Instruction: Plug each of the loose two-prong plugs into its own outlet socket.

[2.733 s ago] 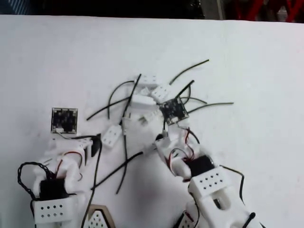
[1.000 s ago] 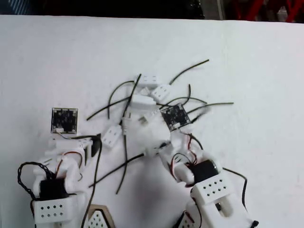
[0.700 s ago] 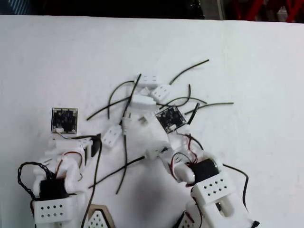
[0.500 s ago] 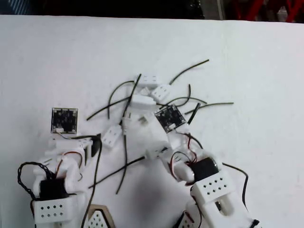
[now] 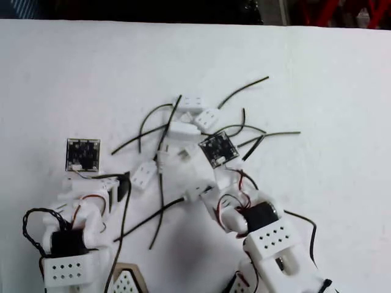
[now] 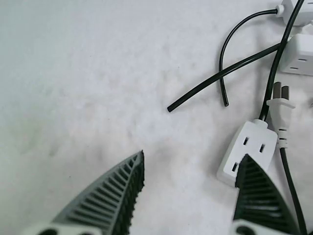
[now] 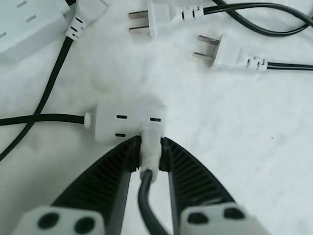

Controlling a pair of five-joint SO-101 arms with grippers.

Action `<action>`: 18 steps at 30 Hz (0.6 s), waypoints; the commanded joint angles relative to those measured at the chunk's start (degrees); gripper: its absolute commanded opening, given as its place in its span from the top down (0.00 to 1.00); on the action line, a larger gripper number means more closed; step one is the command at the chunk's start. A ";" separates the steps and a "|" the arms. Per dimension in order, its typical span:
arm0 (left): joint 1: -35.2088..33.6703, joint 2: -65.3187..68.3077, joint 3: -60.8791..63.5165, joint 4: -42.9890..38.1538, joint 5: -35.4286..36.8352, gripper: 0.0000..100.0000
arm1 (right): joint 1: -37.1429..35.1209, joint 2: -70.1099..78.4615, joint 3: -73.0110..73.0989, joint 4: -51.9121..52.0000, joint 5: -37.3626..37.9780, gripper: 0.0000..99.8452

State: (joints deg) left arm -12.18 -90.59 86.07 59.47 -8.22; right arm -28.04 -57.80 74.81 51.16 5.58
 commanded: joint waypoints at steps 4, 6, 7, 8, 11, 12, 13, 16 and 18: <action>-0.57 -0.66 -0.26 0.18 -0.53 0.70 | -0.75 -0.22 1.58 -2.24 -1.76 0.98; -0.57 -0.66 -0.26 0.18 -0.53 0.70 | -0.48 -0.22 1.58 -2.15 -1.85 0.98; -0.57 -0.66 -0.26 0.18 -0.53 0.70 | -0.40 -0.22 1.49 -2.07 -1.85 0.98; -0.57 -0.66 -0.26 0.18 -0.53 0.70 | -0.40 -0.22 1.41 -1.98 -1.93 0.98; -0.57 -0.66 -0.26 0.18 -0.53 0.70 | -0.31 -0.22 0.18 -1.27 -1.93 0.98; -0.57 -0.66 -0.26 0.18 -0.53 0.70 | -0.31 -0.22 -0.88 -0.31 -1.93 0.98; -0.57 -0.66 -0.26 0.18 -0.53 0.70 | -0.31 -0.13 -2.20 1.10 -1.93 0.98; -0.57 -0.66 -0.26 0.18 -0.53 0.70 | -0.22 3.03 -8.35 6.46 -3.16 0.98; -0.57 -0.66 -0.26 0.18 -0.53 0.70 | 0.13 7.34 -13.27 9.71 -5.45 0.98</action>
State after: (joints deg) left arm -12.18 -90.59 86.07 59.47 -8.22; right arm -28.22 -54.81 69.27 56.97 2.51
